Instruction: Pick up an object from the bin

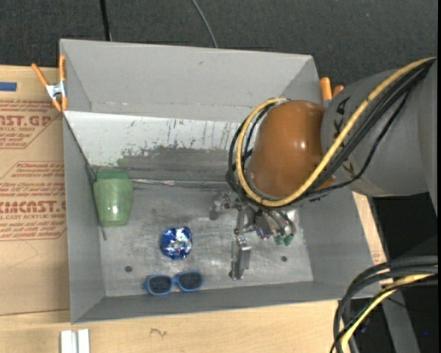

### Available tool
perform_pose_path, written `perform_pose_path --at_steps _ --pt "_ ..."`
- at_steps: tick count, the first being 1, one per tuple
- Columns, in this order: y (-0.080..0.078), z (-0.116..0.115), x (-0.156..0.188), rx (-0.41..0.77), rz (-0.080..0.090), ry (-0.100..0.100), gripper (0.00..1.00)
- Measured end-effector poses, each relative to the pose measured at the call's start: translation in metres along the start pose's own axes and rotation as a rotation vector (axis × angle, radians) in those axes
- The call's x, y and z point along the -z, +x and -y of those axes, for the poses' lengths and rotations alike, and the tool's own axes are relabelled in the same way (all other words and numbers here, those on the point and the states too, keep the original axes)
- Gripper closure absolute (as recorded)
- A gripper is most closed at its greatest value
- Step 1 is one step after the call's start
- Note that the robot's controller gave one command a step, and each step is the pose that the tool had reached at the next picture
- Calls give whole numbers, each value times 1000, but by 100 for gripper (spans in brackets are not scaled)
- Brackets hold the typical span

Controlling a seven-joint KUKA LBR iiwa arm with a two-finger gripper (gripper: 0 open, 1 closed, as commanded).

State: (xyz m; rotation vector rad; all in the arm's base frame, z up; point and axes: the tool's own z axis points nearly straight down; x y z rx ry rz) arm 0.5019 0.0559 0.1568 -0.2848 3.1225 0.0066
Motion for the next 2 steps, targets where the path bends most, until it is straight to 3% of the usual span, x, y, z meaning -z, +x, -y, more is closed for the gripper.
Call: perform_pose_path --at_steps 1,2 --pt "-42 -88 -43 81 -5 -1 0" --pt "-18 -145 -9 361 -3 -1 0"
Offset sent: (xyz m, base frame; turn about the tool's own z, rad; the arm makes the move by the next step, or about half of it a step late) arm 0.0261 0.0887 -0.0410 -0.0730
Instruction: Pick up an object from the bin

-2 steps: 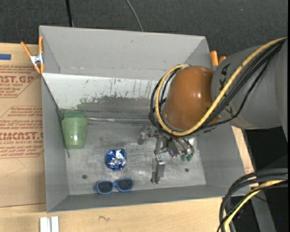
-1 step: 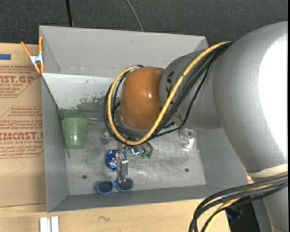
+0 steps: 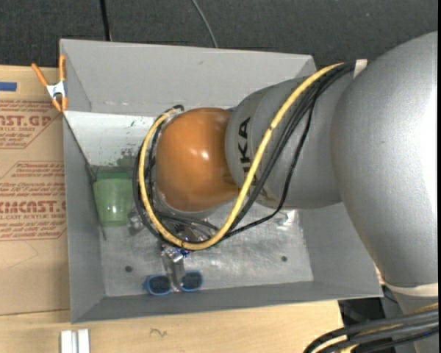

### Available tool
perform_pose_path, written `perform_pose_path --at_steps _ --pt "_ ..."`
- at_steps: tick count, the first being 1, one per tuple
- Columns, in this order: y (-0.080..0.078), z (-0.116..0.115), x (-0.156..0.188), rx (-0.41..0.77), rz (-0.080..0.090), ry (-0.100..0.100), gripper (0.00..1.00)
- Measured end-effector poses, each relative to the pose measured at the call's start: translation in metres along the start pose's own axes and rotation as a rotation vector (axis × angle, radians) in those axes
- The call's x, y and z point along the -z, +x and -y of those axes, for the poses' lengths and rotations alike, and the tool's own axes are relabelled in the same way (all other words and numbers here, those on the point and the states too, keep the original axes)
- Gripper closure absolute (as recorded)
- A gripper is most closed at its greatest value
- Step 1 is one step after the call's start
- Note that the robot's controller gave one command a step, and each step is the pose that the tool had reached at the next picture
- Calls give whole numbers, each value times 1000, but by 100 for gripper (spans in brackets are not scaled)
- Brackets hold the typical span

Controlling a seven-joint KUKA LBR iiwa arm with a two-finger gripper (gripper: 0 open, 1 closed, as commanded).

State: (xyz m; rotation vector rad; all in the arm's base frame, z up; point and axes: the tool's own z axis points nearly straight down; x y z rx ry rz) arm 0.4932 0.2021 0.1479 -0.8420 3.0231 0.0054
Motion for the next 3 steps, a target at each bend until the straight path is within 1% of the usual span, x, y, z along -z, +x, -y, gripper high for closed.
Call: perform_pose_path --at_steps 1,2,3 --pt "40 60 -21 45 -7 3 0" --pt "38 57 -69 309 6 2 0" --pt "44 77 -21 245 0 4 0"
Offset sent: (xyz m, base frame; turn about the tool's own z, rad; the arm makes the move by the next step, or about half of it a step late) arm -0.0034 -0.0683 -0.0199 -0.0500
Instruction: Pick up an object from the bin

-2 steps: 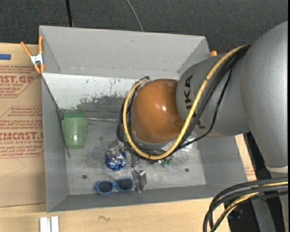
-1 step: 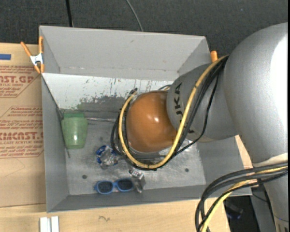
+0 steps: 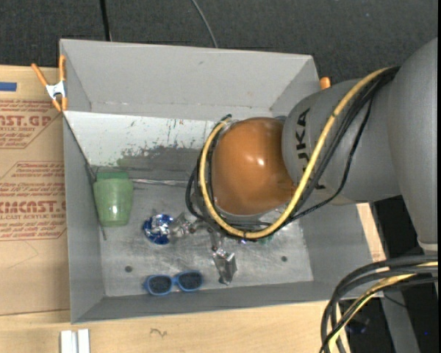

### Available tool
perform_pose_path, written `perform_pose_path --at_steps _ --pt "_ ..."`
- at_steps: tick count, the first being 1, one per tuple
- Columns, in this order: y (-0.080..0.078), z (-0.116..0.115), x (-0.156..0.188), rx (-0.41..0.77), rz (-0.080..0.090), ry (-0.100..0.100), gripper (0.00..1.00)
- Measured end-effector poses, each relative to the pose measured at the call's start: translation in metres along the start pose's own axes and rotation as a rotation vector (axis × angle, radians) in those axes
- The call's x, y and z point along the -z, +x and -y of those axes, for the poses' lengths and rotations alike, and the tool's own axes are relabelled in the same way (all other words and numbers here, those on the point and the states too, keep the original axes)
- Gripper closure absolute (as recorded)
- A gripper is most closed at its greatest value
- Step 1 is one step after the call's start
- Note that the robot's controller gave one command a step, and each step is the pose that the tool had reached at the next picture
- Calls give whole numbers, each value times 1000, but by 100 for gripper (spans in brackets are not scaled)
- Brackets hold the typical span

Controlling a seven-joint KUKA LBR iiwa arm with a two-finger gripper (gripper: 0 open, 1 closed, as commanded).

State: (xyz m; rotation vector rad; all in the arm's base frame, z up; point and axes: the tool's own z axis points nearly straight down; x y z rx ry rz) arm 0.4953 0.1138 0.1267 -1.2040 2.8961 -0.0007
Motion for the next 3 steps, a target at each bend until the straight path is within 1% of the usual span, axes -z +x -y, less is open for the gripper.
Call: perform_pose_path --at_steps 1,2,3 --pt "-3 -24 60 126 2 -1 0" --pt "-22 -39 -58 329 3 -3 0" --pt "-22 -39 -56 326 4 -2 100"
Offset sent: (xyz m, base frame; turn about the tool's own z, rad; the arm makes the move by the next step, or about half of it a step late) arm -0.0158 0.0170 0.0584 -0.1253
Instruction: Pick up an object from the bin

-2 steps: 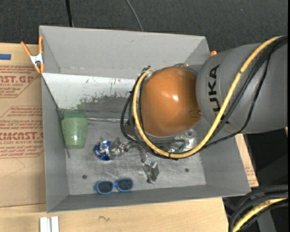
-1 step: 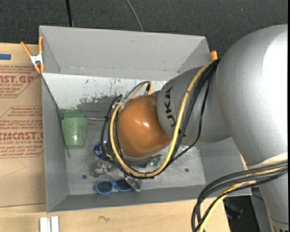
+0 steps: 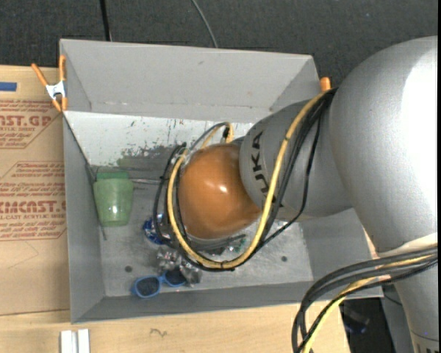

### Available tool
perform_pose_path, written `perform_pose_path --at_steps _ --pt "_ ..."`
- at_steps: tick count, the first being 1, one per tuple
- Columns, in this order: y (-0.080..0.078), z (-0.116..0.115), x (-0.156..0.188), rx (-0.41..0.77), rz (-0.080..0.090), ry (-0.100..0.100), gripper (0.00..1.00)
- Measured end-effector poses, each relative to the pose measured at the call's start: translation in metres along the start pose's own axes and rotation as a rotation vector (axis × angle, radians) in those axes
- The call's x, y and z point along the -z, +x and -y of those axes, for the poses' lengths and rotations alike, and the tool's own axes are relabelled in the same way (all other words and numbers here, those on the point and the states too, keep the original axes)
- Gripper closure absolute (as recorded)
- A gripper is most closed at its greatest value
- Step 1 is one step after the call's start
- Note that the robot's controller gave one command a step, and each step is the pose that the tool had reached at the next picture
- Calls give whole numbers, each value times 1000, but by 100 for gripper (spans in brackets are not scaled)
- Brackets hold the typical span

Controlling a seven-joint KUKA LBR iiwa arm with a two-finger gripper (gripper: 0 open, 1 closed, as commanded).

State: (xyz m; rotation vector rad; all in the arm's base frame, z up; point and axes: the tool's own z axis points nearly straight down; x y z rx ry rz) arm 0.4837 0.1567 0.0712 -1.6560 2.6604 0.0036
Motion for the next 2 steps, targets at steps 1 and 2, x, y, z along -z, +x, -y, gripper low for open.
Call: perform_pose_path --at_steps 1,2 --pt "-3 15 108 -14 -1 3 100" --pt "-10 9 168 41 0 3 100"
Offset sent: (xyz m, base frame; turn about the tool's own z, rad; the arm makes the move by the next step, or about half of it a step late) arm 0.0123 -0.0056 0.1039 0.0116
